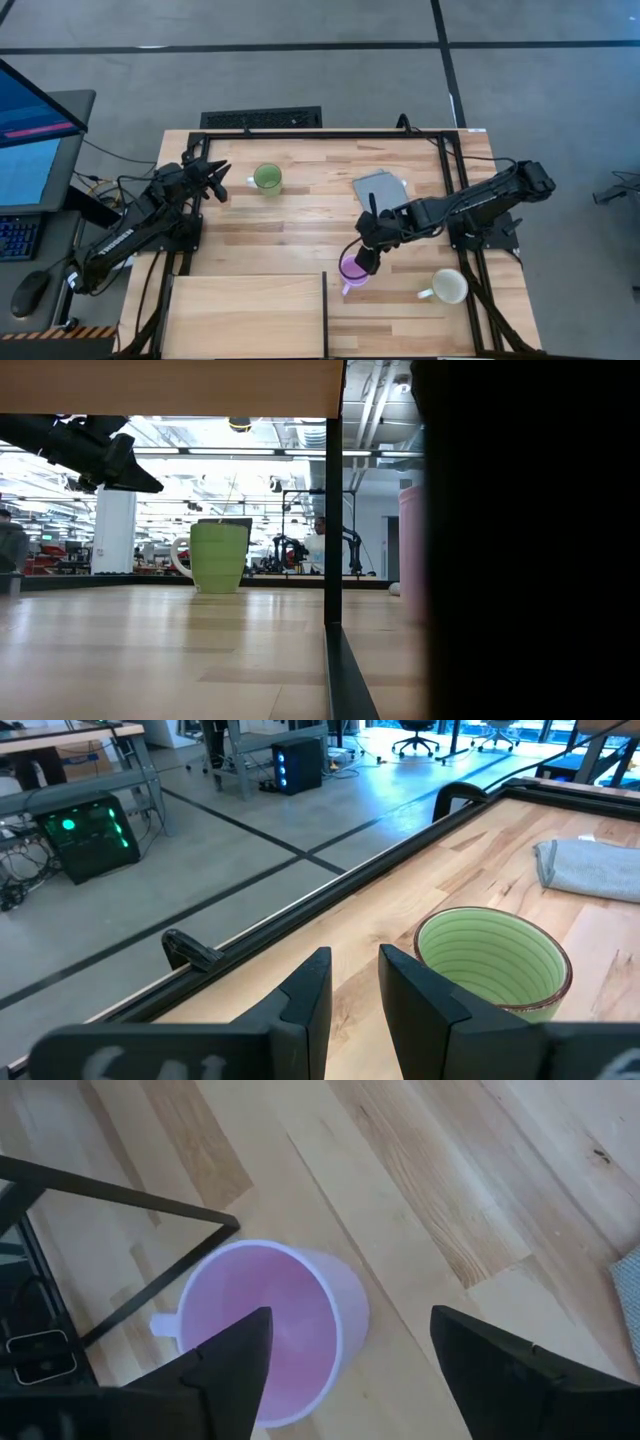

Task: Stack small to large cups/mugs on shelf
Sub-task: Put the purple mug on the shelf

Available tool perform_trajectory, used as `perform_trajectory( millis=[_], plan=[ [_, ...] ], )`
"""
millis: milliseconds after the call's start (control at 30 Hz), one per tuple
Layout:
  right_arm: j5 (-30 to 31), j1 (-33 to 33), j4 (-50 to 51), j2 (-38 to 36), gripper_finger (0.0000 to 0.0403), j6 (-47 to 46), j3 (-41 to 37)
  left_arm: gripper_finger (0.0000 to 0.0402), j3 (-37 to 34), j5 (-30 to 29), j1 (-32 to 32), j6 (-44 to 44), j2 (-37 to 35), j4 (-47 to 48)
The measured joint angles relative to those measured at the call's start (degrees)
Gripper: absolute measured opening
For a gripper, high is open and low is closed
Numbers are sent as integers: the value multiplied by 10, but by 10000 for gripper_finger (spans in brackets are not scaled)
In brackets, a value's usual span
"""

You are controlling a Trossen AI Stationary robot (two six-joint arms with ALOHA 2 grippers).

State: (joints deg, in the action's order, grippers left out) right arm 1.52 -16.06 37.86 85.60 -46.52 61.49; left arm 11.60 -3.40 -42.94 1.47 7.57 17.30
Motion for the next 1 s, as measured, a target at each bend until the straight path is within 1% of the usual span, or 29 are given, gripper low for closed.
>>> perform_trajectory(
  millis=[333, 500, 633, 800, 1000],
  plan=[
    [2, -13, -2, 0, 296, 0, 0, 78, 0, 0, 0, 0, 0, 7],
    [33, -27, -4, 0, 296, 0, 0, 78, 0, 0, 0, 0, 0, 10],
    [36, -31, -6, 0, 296, -1, 0, 78, 0, 0, 0, 0, 0, 10],
    [52, -31, -12, 0, 296, -17, -5, 78, 0, 0, 0, 0, 0, 13],
    [47, -31, -11, 0, 296, -40, -11, 78, 0, 0, 0, 0, 0, 13]
  ],
)
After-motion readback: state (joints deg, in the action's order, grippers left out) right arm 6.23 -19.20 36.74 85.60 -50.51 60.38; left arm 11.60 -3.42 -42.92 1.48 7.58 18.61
